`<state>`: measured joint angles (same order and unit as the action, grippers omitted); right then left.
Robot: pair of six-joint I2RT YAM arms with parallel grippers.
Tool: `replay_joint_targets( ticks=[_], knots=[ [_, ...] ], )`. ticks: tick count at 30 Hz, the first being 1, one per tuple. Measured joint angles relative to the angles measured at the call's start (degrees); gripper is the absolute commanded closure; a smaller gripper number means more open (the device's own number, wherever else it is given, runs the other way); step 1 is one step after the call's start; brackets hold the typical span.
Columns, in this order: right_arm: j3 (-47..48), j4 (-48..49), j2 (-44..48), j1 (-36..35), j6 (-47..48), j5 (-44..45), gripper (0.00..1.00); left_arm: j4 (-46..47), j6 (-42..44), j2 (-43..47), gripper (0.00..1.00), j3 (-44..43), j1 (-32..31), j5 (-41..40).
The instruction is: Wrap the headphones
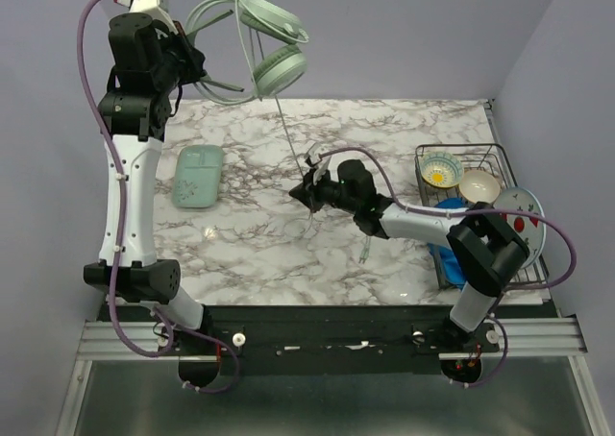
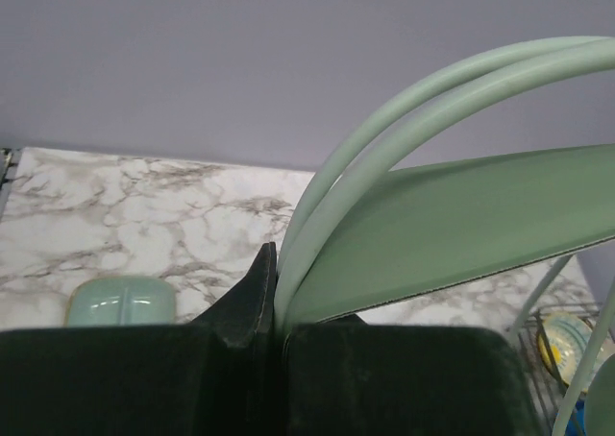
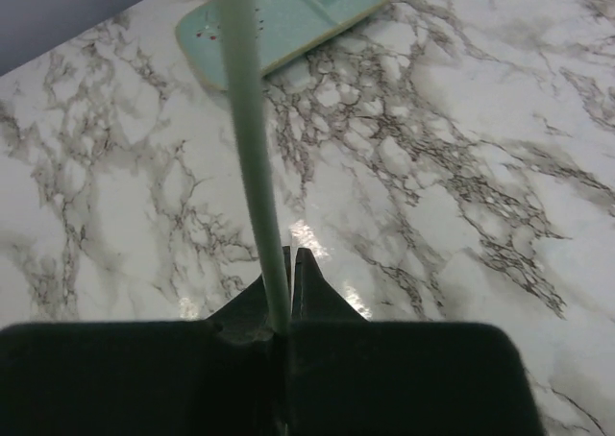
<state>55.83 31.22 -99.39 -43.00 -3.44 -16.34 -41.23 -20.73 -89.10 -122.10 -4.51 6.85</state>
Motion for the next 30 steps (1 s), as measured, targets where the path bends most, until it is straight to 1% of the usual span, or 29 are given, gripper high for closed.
replay_joint_targets(
  ticks=[3, 6, 11, 15, 17, 19, 21, 22, 27, 30],
  knots=[
    [1.0, -2.6, 0.1, -3.4, 2.0, 0.5, 0.99, 1.9, -0.2, -2.8, 1.00, 1.5, 3.0, -3.2],
    [2.9, -7.6, 0.1, -6.9, 4.3, 0.9, 0.99, 2.3, 0.3, -5.6, 1.00, 2.3, 5.0, -6.3],
    [8.2, -16.4, 0.4, -11.6, 8.8, 3.7, 0.99, 4.0, 3.0, -10.2, 1.00, 3.5, 5.5, -12.0],
    [11.0, -22.9, 2.5, -14.3, 11.2, 4.6, 0.99, 7.0, 7.8, -11.6, 1.00, 7.6, 5.2, -17.2],
    [12.5, -26.6, 4.4, -14.4, 12.0, 4.7, 0.99, 10.6, 12.2, -11.5, 1.00, 12.1, 4.6, -20.5],
    [14.0, -30.3, 6.5, -14.4, 12.5, 5.7, 0.99, 16.4, 17.4, -11.0, 1.00, 18.5, 2.9, -24.6],
    [15.4, -34.0, 8.5, -14.3, 13.1, 7.6, 0.99, 23.7, 24.3, -10.2, 1.00, 26.5, 0.5, -28.2],
    [16.1, -36.2, 9.5, -14.3, 13.7, 9.5, 0.99, 27.4, 29.4, -9.6, 1.00, 31.0, -1.0, -30.0],
    [20.1, -46.7, 11.5, -13.3, 15.8, 19.8, 0.99, 41.0, 44.8, -6.1, 1.00, 46.8, -9.4, -32.9],
    [21.6, -51.0, 11.5, -10.9, 16.4, 24.5, 0.99, 45.7, 51.8, -3.1, 1.00, 51.8, -12.5, -33.0]
  ],
)
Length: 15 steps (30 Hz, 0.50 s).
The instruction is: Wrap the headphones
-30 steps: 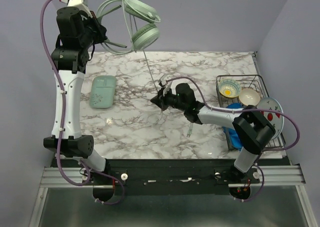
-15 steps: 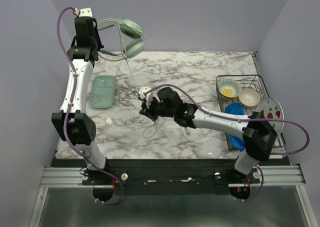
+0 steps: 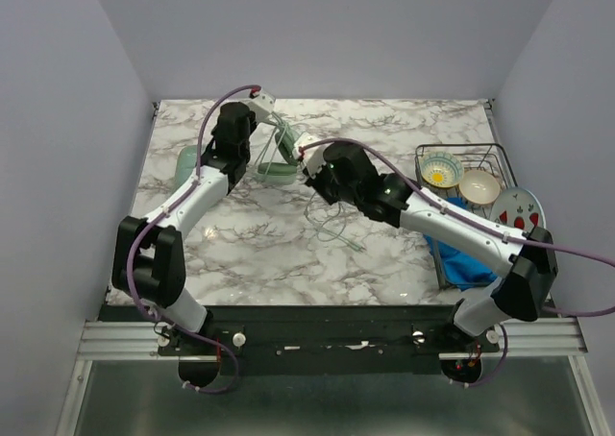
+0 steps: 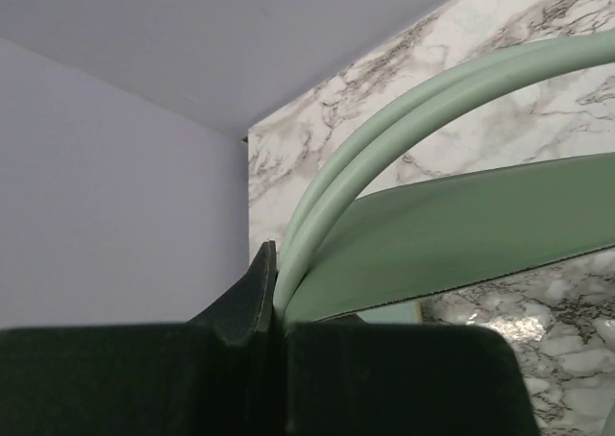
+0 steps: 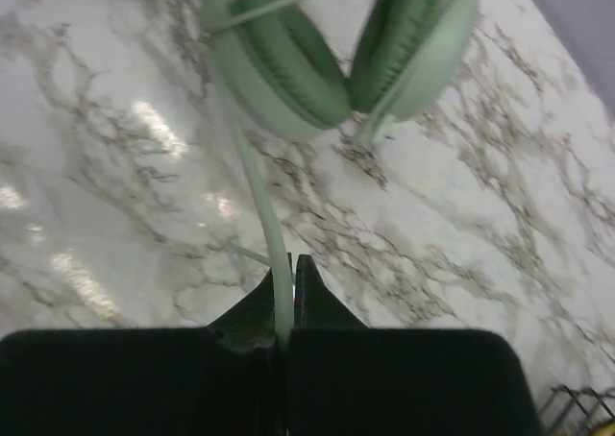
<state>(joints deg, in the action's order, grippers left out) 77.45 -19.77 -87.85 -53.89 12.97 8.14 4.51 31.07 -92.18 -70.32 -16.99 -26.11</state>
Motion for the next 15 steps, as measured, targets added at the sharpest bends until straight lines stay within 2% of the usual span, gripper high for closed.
replay_joint_targets(
  ticks=[8, 11, 15],
  knots=[
    [6.6, -5.0, -0.2, 9.0, 2.0, 10.5, 0.99, 6.2, 10.7, 9.8, 1.00, 7.7, -8.0, 0.9],
    [9.0, -5.4, -0.7, 11.0, 2.3, 10.4, 0.99, 4.9, 11.2, 11.7, 1.00, 8.7, -10.9, 2.6],
    [11.2, -5.4, -1.9, 12.3, 3.1, 9.9, 0.99, -2.5, 8.8, 13.0, 1.00, 7.0, -14.1, 5.5]
  ],
)
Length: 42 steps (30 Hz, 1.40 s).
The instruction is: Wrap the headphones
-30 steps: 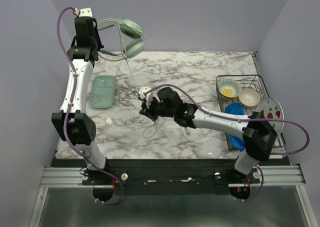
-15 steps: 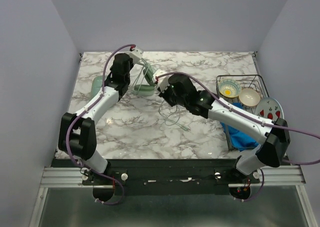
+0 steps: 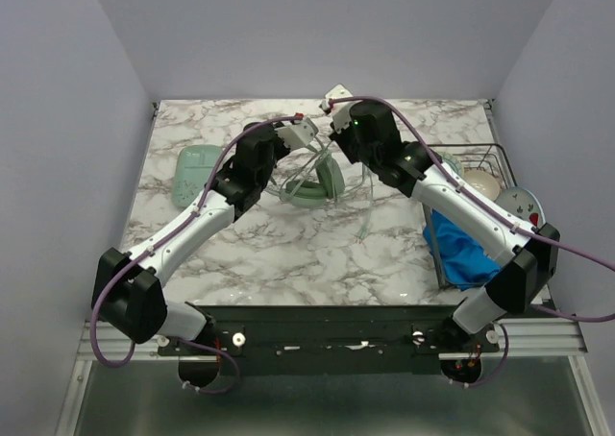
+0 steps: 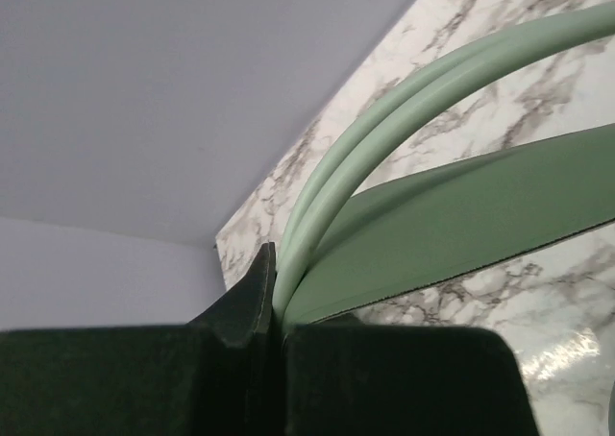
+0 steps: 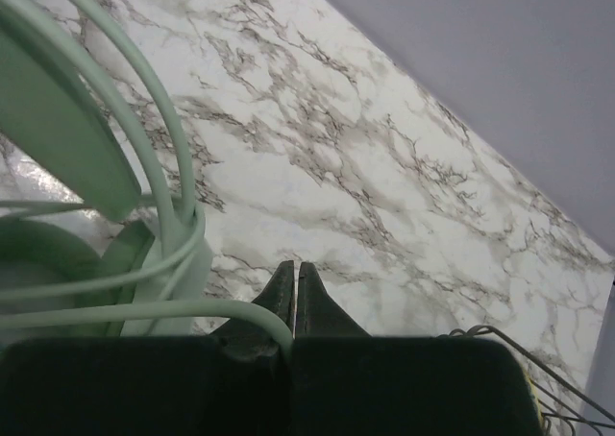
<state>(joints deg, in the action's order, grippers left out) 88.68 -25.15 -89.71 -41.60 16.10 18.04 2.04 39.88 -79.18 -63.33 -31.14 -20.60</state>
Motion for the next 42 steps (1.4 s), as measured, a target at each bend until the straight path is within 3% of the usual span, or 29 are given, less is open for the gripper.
replay_joint_targets(
  ticks=[8, 10, 11, 14, 21, 32, 42],
  knots=[
    [0.4, 0.9, -0.9, 5.6, -0.4, -6.8, 0.99, -16.8, -12.0, 0.4, 1.00, -9.5, -1.1, 7.5],
    [-1.6, 1.7, 0.0, 6.9, -0.5, -9.7, 0.92, -20.0, -15.1, 0.7, 1.00, -11.5, -1.0, 9.4],
    [-2.6, 2.2, 0.6, 7.3, -0.5, -11.2, 0.82, -22.3, -16.9, 0.9, 1.00, -12.8, -0.9, 10.8],
    [-4.8, 3.9, 2.1, 7.7, -0.3, -14.9, 0.66, -28.1, -20.9, 1.0, 1.00, -15.8, -0.9, 14.1],
    [-9.5, 12.0, 4.8, 10.3, -1.1, -23.4, 0.54, -38.9, -27.4, 1.0, 1.00, -21.5, -0.9, 21.9],
    [-13.7, 26.6, 0.2, 11.1, -10.3, -41.1, 0.34, -45.5, -32.7, 1.5, 1.00, -34.9, -0.9, 24.7],
    [-17.7, 40.9, -6.8, 11.1, -23.1, -51.8, 0.31, -48.2, -35.5, 2.0, 1.00, -44.8, -0.9, 24.7]
  ],
)
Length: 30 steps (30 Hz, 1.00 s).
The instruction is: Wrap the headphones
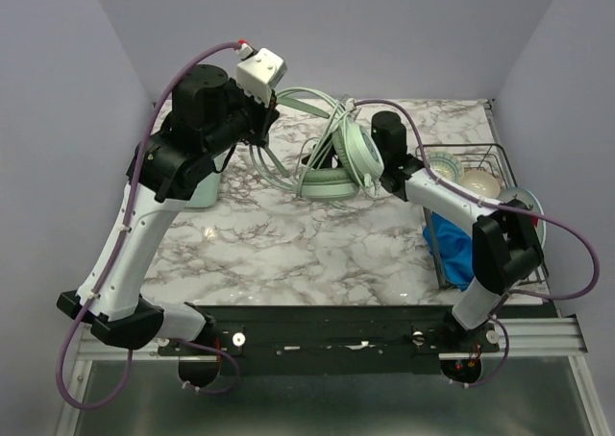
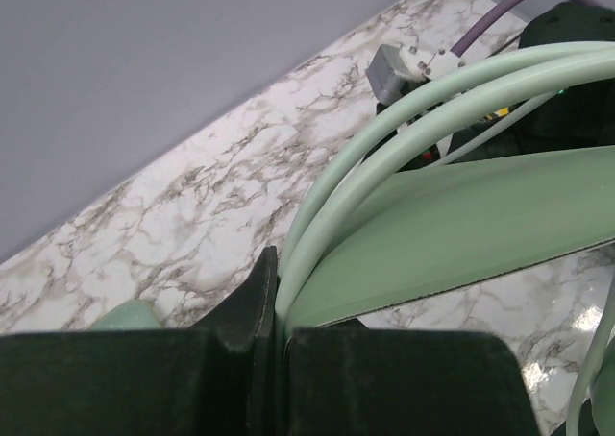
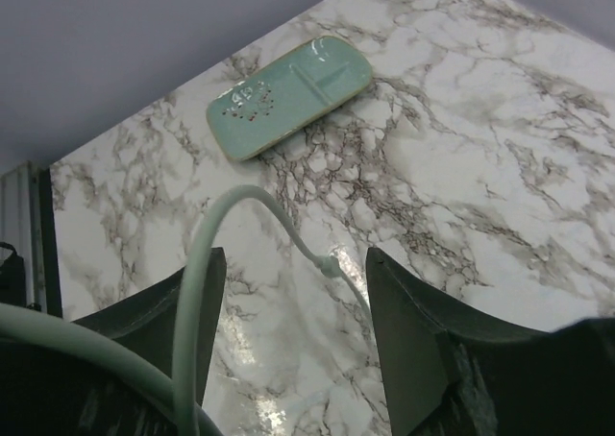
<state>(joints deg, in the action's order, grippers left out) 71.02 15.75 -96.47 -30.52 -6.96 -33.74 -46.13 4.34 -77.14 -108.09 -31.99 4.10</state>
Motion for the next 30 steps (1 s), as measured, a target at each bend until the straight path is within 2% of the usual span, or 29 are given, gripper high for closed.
replay_joint_targets(
  ticks=[6, 21, 25, 30],
  knots=[
    [-4.7, 8.6, -2.7, 0.0, -5.6, -2.2, 0.16, -0.6, -1.8, -0.6, 1.00, -4.3, 0.0, 0.0],
    [-14.1, 22.2, -2.5, -0.3, -8.0, -2.3, 0.15, -1.2, -3.2, -2.1, 1.00, -8.5, 0.9, -0.2],
    [-16.7, 22.5, -0.3, -0.5, -7.6, 0.6, 0.15, -1.2, -3.4, -2.3, 1.00, -9.0, 0.9, -0.5],
    [-18.2, 14.6, 4.8, -0.5, -4.5, 10.9, 0.13, -1.2, -3.5, -2.3, 1.00, -9.3, 1.0, -0.7]
  ],
)
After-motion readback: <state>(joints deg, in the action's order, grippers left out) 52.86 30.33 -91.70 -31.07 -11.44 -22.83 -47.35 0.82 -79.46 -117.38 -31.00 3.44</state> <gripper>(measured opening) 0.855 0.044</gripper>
